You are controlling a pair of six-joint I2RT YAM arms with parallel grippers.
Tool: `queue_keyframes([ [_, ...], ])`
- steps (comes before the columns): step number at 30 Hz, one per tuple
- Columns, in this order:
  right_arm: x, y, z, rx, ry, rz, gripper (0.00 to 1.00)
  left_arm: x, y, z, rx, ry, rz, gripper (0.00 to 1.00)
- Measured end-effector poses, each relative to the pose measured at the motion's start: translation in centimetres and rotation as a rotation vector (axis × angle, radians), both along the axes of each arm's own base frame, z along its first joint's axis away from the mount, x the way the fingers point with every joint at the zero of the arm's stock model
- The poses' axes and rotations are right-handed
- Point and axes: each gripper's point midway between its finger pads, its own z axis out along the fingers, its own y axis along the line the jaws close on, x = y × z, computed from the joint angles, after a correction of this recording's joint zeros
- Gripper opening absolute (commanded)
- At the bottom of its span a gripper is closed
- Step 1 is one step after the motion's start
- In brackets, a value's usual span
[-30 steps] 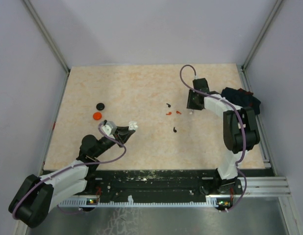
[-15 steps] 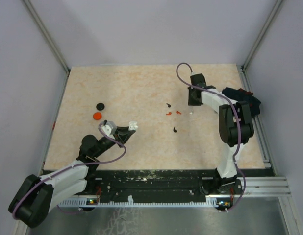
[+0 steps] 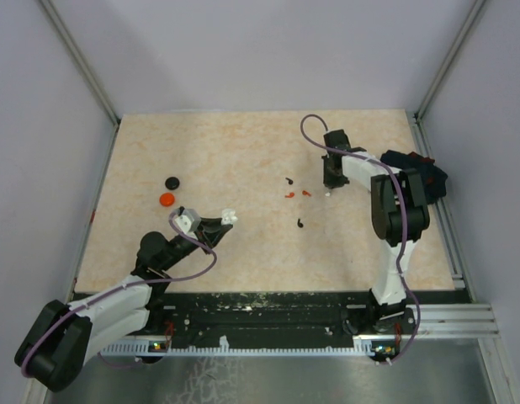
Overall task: Insert the wireless bluetooth earbuds into the charging case
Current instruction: Pick up the earbud from the center of the board.
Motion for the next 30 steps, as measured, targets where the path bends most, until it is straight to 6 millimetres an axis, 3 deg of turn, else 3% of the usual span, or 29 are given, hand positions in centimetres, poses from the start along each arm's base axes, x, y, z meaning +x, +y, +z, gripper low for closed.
queue_keyframes([
  [6, -0.6, -0.6, 0.0, -0.015, 0.003, -0.044, 0.09, -0.1, -0.1, 0.0, 0.001, 0.0, -0.006, 0.02],
  [18, -4.2, -1.1, -0.2, -0.013, 0.077, -0.095, 0.09, -0.3, -0.2, -0.3, 0.004, 0.009, -0.02, 0.02],
  [23, -5.5, -1.1, 0.0, -0.023, 0.101, -0.086, 0.18, -0.3, -0.3, -0.3, 0.004, 0.009, -0.023, 0.02],
  [30, -5.3, -0.7, 2.0, -0.023, 0.062, -0.046, 0.31, -0.3, -0.3, -0.1, 0.002, 0.004, -0.022, 0.02],
])
